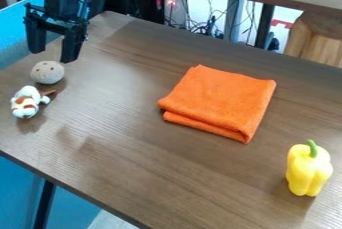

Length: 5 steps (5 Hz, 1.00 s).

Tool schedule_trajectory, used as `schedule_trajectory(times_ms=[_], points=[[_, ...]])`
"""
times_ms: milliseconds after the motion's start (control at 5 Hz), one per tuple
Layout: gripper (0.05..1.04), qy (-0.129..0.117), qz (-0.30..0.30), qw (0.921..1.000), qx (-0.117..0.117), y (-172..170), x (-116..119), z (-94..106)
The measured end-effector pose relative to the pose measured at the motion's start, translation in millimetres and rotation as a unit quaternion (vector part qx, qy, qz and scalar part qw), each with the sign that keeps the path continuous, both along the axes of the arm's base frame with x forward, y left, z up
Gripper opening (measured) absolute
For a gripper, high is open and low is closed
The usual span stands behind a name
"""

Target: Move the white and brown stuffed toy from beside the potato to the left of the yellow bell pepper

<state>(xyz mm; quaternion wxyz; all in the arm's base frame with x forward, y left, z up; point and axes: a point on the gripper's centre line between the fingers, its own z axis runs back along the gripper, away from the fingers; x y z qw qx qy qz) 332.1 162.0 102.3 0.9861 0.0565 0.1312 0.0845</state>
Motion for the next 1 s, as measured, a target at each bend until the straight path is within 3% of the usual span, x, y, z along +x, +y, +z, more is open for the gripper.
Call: schedule_trajectory(times_ms=[200,400,600,1000], points=[[1.001,0.023,-0.003,0.9996,-0.015,-3,-4,-17.7],[1.001,0.011,-0.066,0.9949,-0.076,-12,-14,-27.0],[1.001,-0.018,-0.077,0.9952,-0.057,-4,-26,-11.7],[1.001,0.007,-0.077,0.997,0.008,6,-53,-20.3]])
